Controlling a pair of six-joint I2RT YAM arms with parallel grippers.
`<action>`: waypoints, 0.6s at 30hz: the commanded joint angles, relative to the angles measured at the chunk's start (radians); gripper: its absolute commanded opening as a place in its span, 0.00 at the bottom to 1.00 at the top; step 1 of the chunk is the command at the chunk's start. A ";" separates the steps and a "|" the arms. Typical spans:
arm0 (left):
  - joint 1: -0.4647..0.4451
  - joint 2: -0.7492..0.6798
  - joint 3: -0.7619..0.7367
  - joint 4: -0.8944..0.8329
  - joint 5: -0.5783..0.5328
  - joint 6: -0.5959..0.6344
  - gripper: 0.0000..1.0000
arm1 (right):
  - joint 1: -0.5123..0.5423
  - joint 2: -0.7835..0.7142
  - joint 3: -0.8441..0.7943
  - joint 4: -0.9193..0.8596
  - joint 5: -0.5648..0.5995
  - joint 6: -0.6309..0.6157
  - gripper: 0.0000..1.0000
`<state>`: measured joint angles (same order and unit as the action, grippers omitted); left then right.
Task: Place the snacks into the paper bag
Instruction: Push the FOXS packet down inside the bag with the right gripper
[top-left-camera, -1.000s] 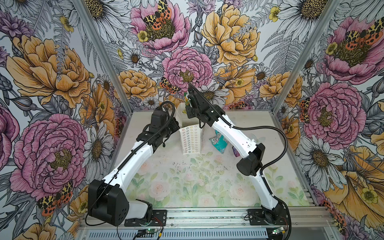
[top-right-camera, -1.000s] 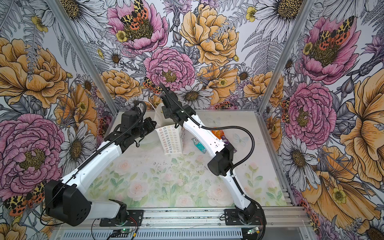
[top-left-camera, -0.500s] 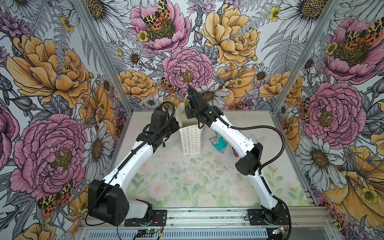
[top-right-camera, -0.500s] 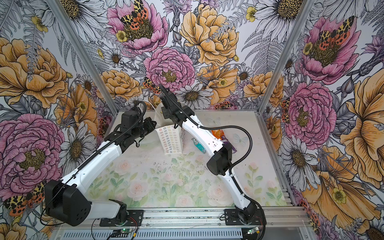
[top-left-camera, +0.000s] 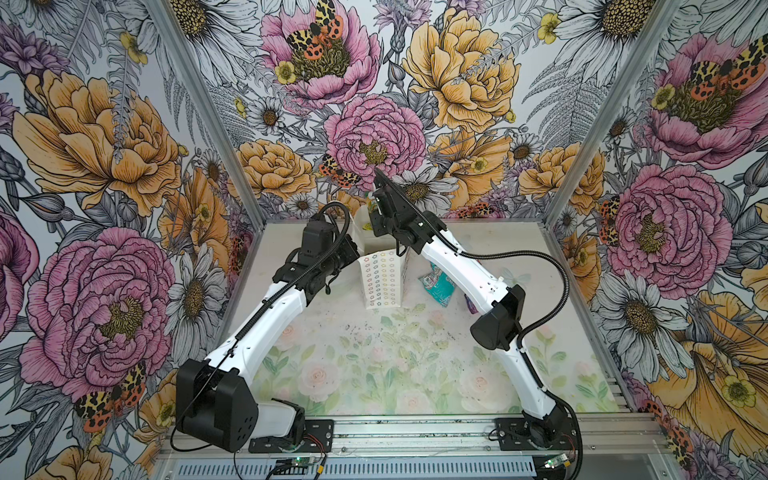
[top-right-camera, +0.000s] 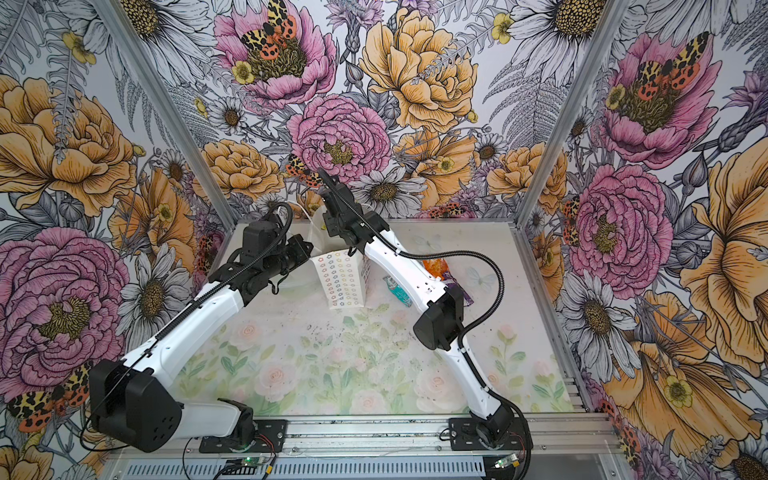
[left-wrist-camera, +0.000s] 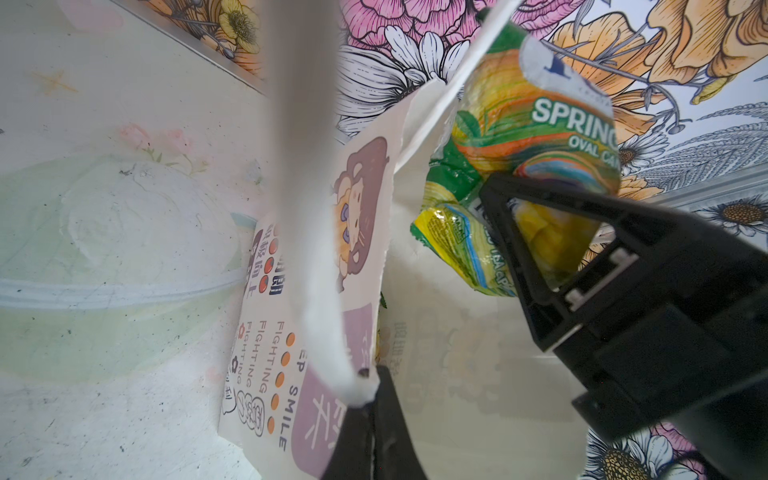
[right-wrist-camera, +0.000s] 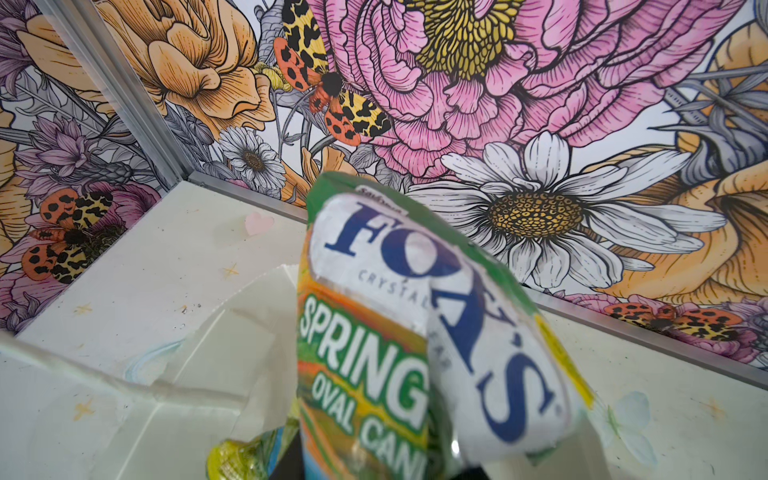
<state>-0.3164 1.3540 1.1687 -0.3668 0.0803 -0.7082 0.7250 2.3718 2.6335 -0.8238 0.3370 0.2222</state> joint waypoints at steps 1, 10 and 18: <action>0.000 0.008 -0.004 -0.008 0.018 -0.005 0.00 | -0.009 0.012 0.006 0.054 0.015 -0.010 0.30; -0.004 0.002 -0.005 -0.009 0.017 -0.007 0.00 | -0.009 0.004 -0.003 0.054 0.008 -0.026 0.39; -0.003 0.003 -0.007 -0.009 0.015 -0.008 0.00 | -0.010 -0.020 -0.016 0.054 -0.020 -0.036 0.43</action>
<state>-0.3164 1.3540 1.1687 -0.3656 0.0803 -0.7082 0.7250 2.3718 2.6221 -0.8162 0.3347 0.2073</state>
